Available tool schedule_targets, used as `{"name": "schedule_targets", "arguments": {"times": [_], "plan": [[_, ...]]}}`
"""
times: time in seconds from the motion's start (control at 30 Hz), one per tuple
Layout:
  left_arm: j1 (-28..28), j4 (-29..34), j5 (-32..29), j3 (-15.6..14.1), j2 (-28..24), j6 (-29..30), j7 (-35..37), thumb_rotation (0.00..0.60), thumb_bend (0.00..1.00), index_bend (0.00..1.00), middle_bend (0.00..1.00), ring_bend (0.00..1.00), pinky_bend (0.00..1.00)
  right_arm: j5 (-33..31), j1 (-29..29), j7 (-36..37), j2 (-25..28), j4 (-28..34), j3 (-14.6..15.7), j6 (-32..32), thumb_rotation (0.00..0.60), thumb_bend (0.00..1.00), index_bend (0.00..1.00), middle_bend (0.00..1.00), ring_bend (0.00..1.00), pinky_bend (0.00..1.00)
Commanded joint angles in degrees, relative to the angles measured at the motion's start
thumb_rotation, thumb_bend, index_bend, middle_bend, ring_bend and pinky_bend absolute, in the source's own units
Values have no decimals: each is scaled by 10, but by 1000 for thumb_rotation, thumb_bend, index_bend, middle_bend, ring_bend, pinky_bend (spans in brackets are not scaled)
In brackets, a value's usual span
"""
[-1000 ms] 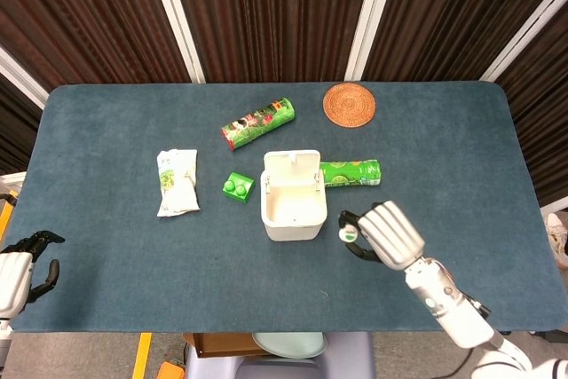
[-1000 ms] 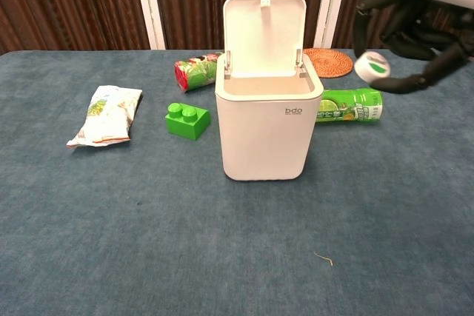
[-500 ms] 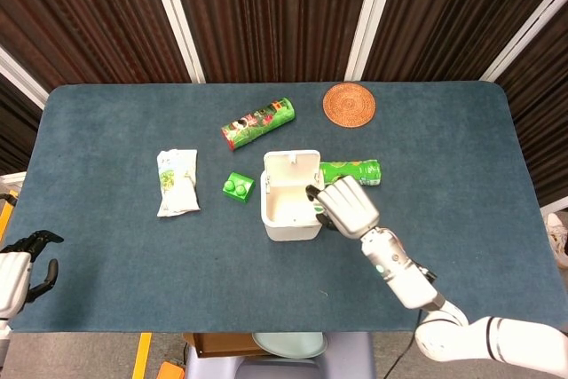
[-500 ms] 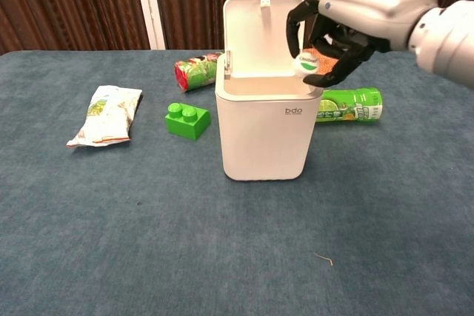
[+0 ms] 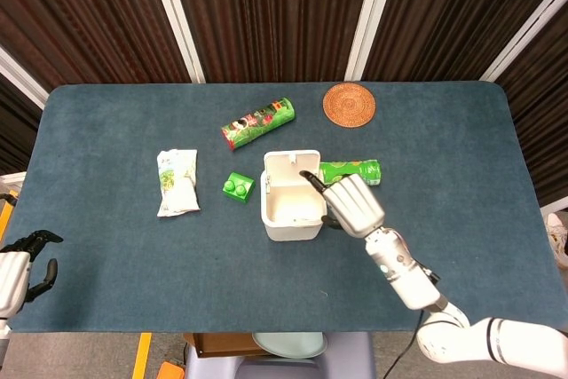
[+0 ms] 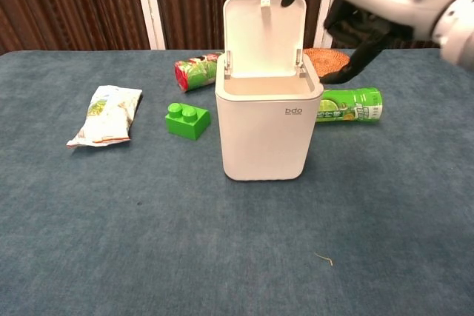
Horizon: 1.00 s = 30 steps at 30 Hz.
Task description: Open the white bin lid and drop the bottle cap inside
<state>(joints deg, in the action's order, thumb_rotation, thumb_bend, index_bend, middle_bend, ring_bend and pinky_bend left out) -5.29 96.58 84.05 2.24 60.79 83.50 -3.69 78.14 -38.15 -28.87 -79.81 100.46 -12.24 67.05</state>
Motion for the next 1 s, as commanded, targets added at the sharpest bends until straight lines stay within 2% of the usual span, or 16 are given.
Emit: {"name": "schedule_targets", "arguments": {"times": [0.03,0.17,0.27,0.43,0.57,0.63,0.77,0.83,0.9,1.0], "plan": [[0,1,0,0,0,1,0,600,546,351,287,358,474,48,48,8,38,41,23,70,600,82,356,963,949,862],[1,0,0,1,1,3,-3,600,547,351,287,358,474,125,114,12,87,59,60,170,600,82,433,963,923,857],[-1,1,1,-1,3,-1,-10,600,546,351,287,358,474,182,164,22,118,37,79,251,600,82,504,952,893,857],[-1,4,4,-2,6,1,-27,600,546,351,286,358,474,213,243,86,143,-17,102,361,600,82,563,808,727,814],[0,6,2,-3,9,3,-38,600,546,351,287,358,474,188,290,157,122,-103,98,417,600,83,574,658,510,723],[0,6,1,-2,10,3,-42,600,546,351,287,358,475,162,306,192,108,-139,95,422,600,82,575,595,437,651],[-2,4,-4,-1,13,-1,-49,600,546,351,286,358,474,111,321,262,79,-212,89,390,600,82,522,464,304,412],[-3,3,-5,0,14,-2,-50,600,546,351,286,359,475,96,317,272,81,-214,93,350,600,83,464,385,231,312],[-5,2,-6,0,15,-6,-52,600,546,351,287,359,475,89,309,277,90,-211,101,305,600,82,365,290,153,205],[-6,1,-7,-1,16,-10,-50,600,546,351,287,358,475,76,299,256,93,-213,106,254,600,84,215,193,80,151]]}}
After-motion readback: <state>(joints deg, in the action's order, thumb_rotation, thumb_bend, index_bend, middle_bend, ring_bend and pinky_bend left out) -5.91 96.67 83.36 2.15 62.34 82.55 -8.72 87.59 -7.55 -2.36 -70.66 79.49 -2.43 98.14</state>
